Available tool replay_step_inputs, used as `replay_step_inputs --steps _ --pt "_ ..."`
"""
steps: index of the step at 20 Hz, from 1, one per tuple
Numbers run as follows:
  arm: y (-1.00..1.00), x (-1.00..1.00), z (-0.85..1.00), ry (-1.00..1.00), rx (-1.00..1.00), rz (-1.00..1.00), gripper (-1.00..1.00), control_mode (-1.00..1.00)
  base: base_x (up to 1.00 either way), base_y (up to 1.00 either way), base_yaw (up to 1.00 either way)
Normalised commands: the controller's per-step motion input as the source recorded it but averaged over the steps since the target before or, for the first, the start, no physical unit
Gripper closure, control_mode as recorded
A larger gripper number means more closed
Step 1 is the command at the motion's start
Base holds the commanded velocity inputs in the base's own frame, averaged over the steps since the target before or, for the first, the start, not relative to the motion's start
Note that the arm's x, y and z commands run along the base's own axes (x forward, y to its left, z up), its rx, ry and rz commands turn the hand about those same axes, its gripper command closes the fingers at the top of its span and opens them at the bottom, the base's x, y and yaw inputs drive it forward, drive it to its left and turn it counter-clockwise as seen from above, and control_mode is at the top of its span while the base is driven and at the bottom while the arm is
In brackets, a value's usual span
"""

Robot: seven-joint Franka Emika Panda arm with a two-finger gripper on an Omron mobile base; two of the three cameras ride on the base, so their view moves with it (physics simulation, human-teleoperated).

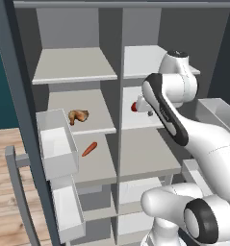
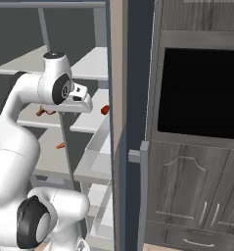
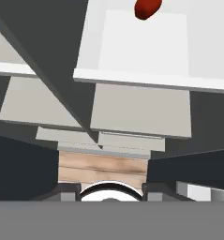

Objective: Pick up the frozen chicken drumstick from the freezer, place it on any shelf in the fridge, and close the fridge and freezer doors when done.

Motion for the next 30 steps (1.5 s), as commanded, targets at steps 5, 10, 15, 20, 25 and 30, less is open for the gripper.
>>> replay_step_inputs --steps 5,10,15,20,25,30 --pt "0.13 -0.34 -0.04 -0.06 0.00 0.00 -1.00 -1.00 0.00 0.00 0.00" --pt "0.96 -0.14 -0.26 0.00 -0.01 -0.01 -1.00 -1.00 0.00 0.00 0.00" --pt "0.80 0.20 -0.30 0.16 0.00 -0.02 -1.00 -1.00 0.00 0.00 0.00" --pt "0.44 0.04 -0.03 -0.08 -0.01 -0.03 -1.00 -1.00 0.00 0.00 0.00" --pt "0.53 0.24 0.00 -0.06 0.00 0.00 -1.00 -1.00 0.00 0.00 0.00" --pt "0.19 0.36 -0.09 -0.04 0.00 0.00 -1.00 -1.00 0.00 0.00 0.00"
